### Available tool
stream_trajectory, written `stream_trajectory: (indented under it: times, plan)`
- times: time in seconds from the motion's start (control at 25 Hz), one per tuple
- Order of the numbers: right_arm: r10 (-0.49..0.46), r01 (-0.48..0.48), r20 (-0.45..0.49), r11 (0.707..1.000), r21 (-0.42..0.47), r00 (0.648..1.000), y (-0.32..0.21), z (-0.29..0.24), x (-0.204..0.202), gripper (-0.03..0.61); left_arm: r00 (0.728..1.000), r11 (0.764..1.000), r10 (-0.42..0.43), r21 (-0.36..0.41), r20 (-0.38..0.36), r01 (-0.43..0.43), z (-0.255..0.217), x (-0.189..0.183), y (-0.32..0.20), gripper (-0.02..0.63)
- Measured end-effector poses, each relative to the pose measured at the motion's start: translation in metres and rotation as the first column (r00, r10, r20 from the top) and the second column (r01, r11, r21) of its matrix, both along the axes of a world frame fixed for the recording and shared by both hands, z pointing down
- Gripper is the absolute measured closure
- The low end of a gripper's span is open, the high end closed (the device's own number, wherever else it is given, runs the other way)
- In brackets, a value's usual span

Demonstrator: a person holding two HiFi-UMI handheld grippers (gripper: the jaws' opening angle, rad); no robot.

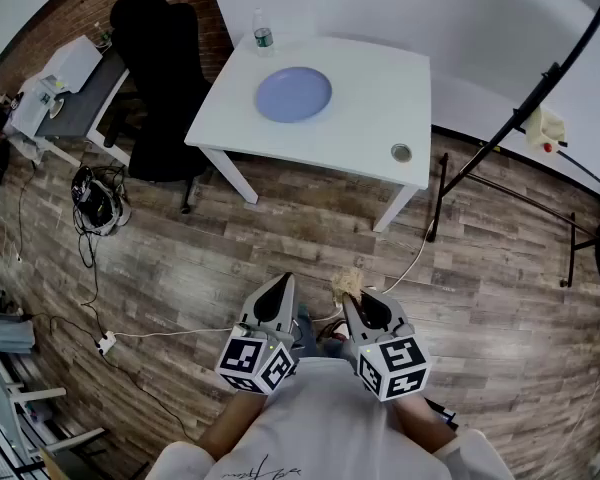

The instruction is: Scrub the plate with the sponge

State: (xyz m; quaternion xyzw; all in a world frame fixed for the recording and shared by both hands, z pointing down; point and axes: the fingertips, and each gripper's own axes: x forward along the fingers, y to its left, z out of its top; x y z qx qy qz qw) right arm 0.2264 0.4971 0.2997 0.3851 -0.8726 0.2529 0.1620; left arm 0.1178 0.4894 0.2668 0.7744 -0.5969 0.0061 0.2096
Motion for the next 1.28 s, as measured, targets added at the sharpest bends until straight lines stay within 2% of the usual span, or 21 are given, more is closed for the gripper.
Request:
stream_trajectory:
  times: [0.32, 0.56, 0.8, 0.88, 1.08, 1.28]
  plan:
    - [-0.003, 0.003, -0.006, 1.000, -0.007, 1.000, -0.041, -0.001, -0.039, 0.535, 1.000, 1.000, 0.009, -0.023, -0.001, -0.009, 0.004, -0.037, -0.044, 0.600]
    - [0.034, -0.031, 0.078, 0.998, -0.045, 0.996, -0.081, -0.009, -0.069, 0.532, 0.999, 0.999, 0.032, -0.012, 0.003, -0.032, -0.003, -0.066, -0.082, 0.600]
    - [0.035, -0.032, 0.072, 0.999, -0.038, 0.997, -0.118, -0.011, -0.106, 0.532, 0.999, 0.999, 0.035, -0.015, 0.010, -0.035, -0.005, -0.108, -0.117, 0.600]
    - [0.034, -0.032, 0.063, 0.999, -0.034, 0.997, -0.128, -0.014, -0.117, 0.532, 0.999, 0.999, 0.039, -0.004, 0.022, -0.039, -0.008, -0.121, -0.128, 0.600]
    - [0.034, -0.033, 0.053, 0.999, -0.013, 0.998, -0.144, -0.028, -0.144, 0.532, 0.991, 0.996, 0.062, 0.056, 0.122, -0.070, -0.026, -0.144, -0.147, 0.600]
    - [0.028, -0.028, 0.026, 0.999, 0.014, 0.999, -0.166, -0.041, -0.166, 0.532, 0.991, 0.992, 0.097, 0.072, 0.090, -0.104, -0.033, -0.164, -0.167, 0.600]
